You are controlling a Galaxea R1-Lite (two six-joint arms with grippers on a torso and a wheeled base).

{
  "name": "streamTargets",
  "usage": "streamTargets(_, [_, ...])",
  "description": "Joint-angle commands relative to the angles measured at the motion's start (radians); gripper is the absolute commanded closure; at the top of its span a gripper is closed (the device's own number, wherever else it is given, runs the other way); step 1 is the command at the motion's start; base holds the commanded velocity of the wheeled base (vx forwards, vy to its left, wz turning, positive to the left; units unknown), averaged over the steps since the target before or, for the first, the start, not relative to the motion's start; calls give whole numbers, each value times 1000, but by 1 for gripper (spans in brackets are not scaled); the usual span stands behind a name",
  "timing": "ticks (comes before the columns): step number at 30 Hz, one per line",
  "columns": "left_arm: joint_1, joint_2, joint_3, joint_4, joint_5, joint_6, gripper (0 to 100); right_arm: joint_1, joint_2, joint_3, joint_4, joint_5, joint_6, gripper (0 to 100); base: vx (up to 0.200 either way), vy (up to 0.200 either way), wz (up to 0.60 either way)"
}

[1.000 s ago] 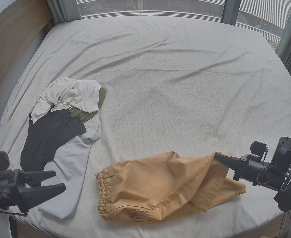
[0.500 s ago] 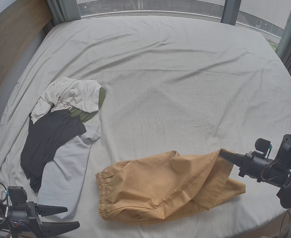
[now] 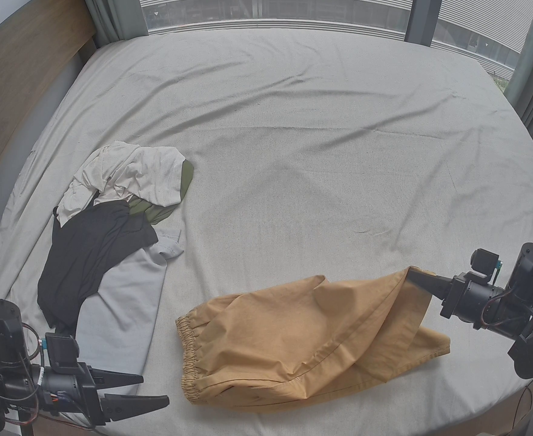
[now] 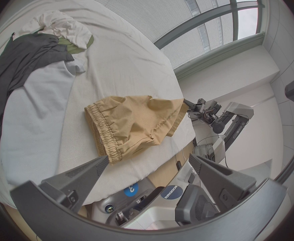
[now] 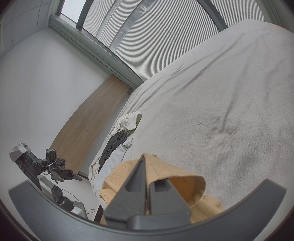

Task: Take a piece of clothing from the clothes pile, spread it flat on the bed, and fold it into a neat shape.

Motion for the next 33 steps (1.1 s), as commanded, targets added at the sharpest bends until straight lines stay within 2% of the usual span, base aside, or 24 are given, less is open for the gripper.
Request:
streamTargets(1, [-24, 121, 1, -7, 47, 39, 0, -14, -2, -2, 0, 3, 0, 100, 0, 0, 0])
streamTargets(5, [-36, 197, -4, -11, 60, 90, 0, -12, -2, -4, 0, 1, 0, 100, 0, 0, 0])
streamTargets(17, [-130, 350, -64, -30, 87, 82, 0, -14, -2, -13, 1, 9, 1, 100, 0, 0, 0])
streamTargets(23, [-147, 405, -64, -48, 90, 85, 0, -14, -2, -15, 0, 9, 1, 100, 0, 0, 0])
streamTargets(33, [-165, 554, -56, -228, 110, 82, 0, -18, -18, -18, 0, 17, 3, 100, 0, 0, 0])
